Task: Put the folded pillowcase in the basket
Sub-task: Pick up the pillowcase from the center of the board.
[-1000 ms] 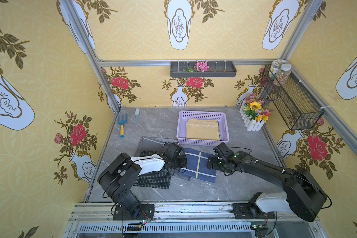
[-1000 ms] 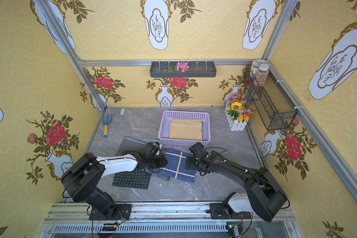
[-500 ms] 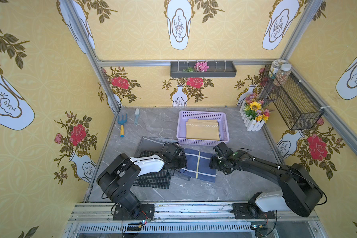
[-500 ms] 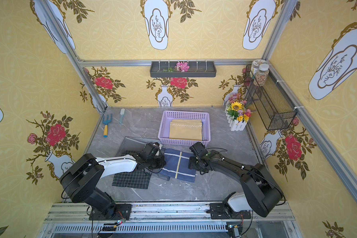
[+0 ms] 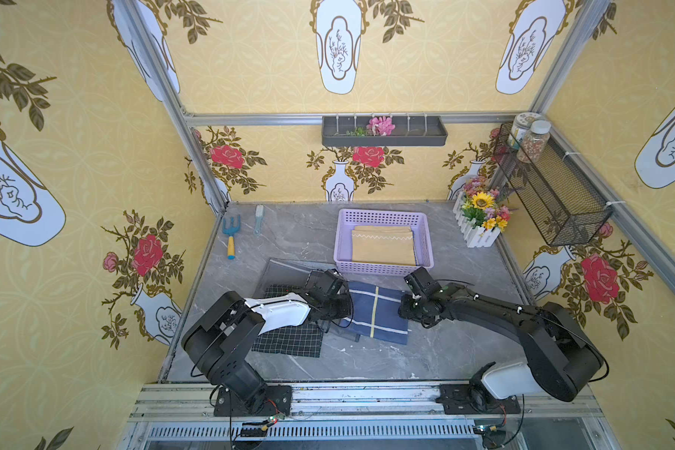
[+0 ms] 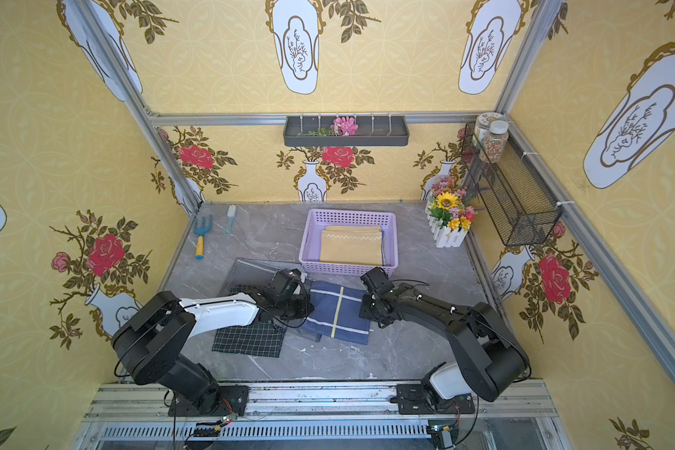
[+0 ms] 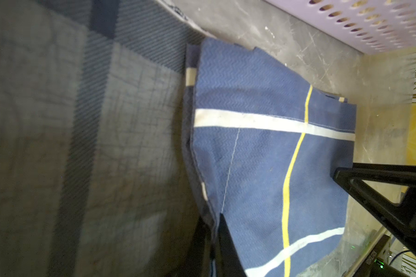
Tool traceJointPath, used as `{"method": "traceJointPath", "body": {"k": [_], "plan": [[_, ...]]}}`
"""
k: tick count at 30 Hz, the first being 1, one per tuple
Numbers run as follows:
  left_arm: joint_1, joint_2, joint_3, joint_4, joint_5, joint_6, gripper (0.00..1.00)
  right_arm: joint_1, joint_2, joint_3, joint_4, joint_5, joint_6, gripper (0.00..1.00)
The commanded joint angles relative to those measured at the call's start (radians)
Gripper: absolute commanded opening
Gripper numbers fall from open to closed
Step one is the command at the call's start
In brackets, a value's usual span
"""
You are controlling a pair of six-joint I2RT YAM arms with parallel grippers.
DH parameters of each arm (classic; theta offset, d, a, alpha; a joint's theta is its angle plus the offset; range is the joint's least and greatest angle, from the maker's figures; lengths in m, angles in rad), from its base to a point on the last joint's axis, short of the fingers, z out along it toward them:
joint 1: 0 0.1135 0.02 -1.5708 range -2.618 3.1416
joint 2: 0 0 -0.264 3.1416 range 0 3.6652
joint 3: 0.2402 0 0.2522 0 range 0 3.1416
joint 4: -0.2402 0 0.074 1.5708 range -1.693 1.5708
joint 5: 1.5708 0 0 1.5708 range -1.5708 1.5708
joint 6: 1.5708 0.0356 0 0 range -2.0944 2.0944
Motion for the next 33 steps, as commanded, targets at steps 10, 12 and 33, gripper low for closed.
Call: {"method": "traceJointPath", "body": {"k": [10,12,33], "plan": [[-0.001,0.001,-0.008,-0.001,-0.006,-0.004,0.0,-0.015,0.039,-0.023,0.066,-0.046,-0.001,0.35],[-0.001,0.0,-0.007,-0.002,-0.006,-0.003,0.0,-0.015,0.042,-0.026,0.068,-0.049,0.0,0.32],[-0.001,-0.046,-0.025,0.014,-0.041,-0.028,0.0,-0.02,0.026,-0.029,0.036,-0.035,-0.022,0.0]]}}
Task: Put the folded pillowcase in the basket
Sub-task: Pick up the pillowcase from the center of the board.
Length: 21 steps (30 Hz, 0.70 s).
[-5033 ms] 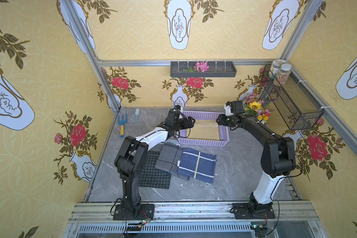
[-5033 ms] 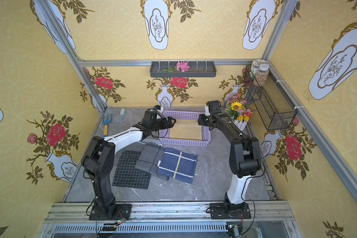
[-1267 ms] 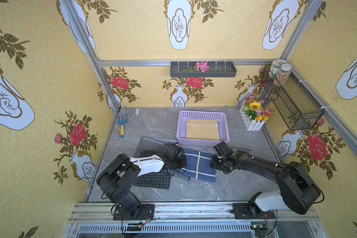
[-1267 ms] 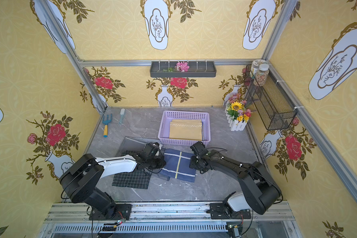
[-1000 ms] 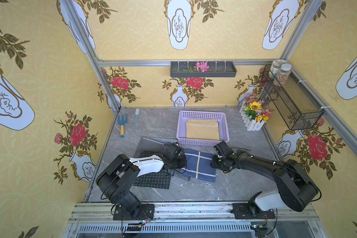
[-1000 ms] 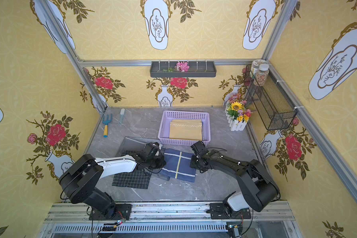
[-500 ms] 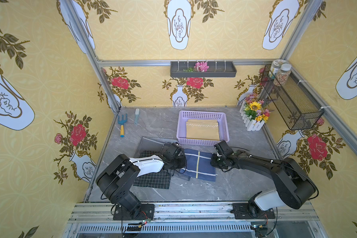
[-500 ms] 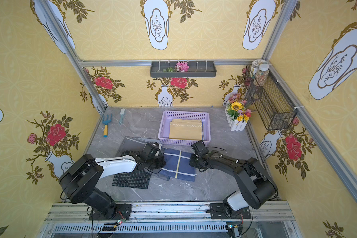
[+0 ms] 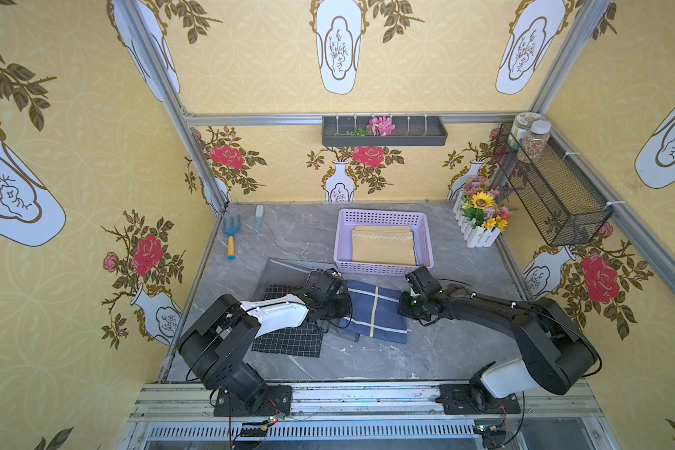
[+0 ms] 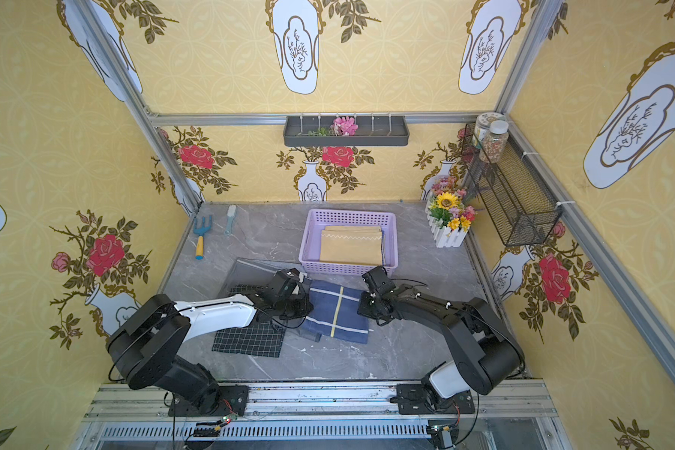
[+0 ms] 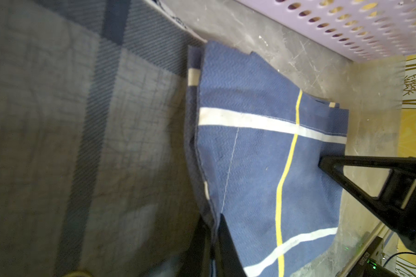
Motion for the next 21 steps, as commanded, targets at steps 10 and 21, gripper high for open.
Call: {"method": "traceJointPath", "body": {"k": [10,21], "plan": [[0.001,-0.054,-0.026,0.031,-0.016,-0.017,0.0,0.016,-0.089,-0.011,-0.085,0.03,-0.033,0.0],[-0.001,-0.153,-0.054,0.067,0.004,-0.012,0.0,0.023,-0.278,-0.044,-0.115,0.07,-0.023,0.0]]}}
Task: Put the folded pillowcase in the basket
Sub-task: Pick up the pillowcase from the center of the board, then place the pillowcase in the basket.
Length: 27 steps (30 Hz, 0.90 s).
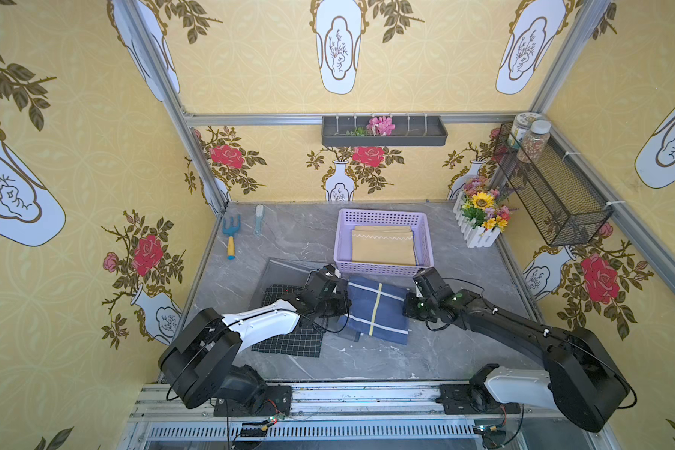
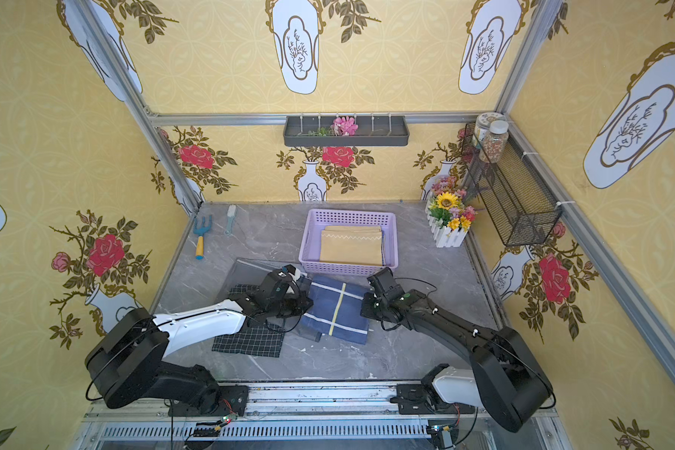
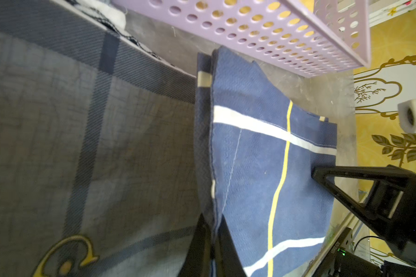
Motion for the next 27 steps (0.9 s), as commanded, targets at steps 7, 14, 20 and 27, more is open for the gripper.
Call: {"method": "traceJointPath", "body": {"k": [7,14,20,27], "plan": [[-0.006,-0.092,-0.001,0.031,0.022,0.007,0.0,0.003,-0.158,0.006,-0.074,0.056,0.005,0.0],[-0.008,-0.161,0.033,0.01,0.009,0.006,0.0,0.004,-0.214,0.063,-0.113,0.056,0.003,0.0],[-0.008,-0.181,0.084,-0.025,-0.036,0.013,0.0,0.004,-0.227,0.12,-0.119,0.073,-0.013,0.0],[-0.007,-0.179,0.156,-0.035,-0.096,0.041,0.0,0.001,-0.211,0.213,-0.127,0.124,-0.066,0.0]]}}
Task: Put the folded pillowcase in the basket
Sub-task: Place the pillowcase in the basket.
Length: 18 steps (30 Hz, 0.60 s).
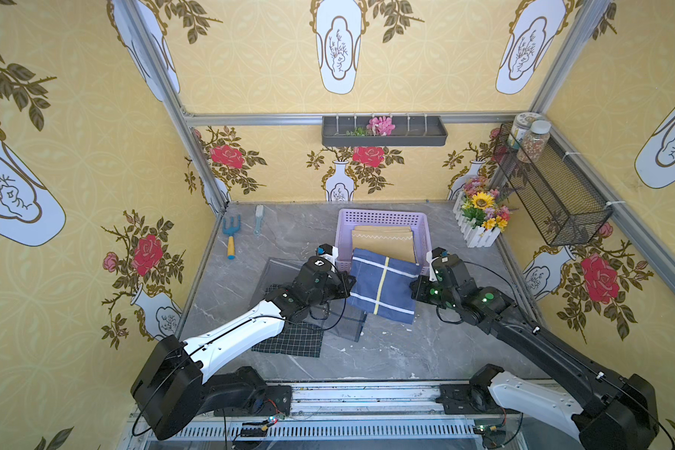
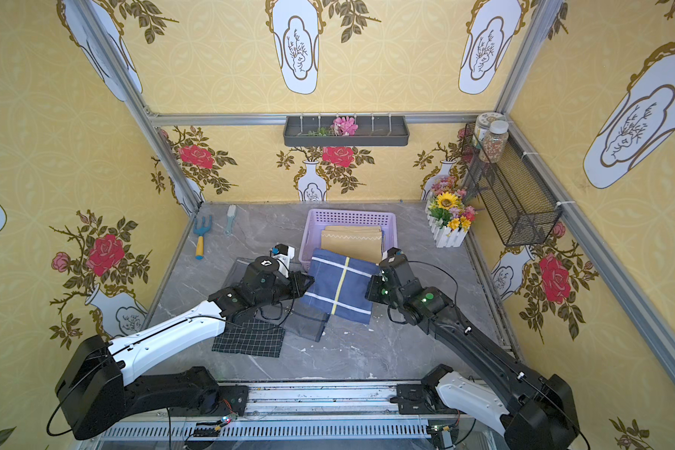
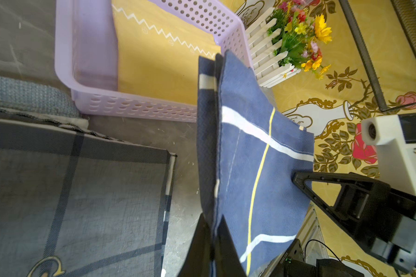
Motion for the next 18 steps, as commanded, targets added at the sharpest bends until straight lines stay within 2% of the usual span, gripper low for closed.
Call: {"method": "traceJointPath", "body": {"k": [1,9,14,18], "plan": [[0.002,0.011,0.043,0.001,-0.052,0.038,0.0,-0.004,0.014,0.049,0.01,0.053,-0.048,0.0],[0.026,0.087,0.146,0.018,-0.083,0.099,0.0,-0.087,0.109,0.18,0.031,0.006,-0.141,0.0],[0.096,0.165,0.205,0.063,-0.029,0.134,0.0,-0.175,0.206,0.253,0.065,-0.055,-0.215,0.0],[0.133,0.239,0.253,0.105,0.006,0.155,0.0,-0.206,0.299,0.338,0.08,-0.09,-0.261,0.0]]}}
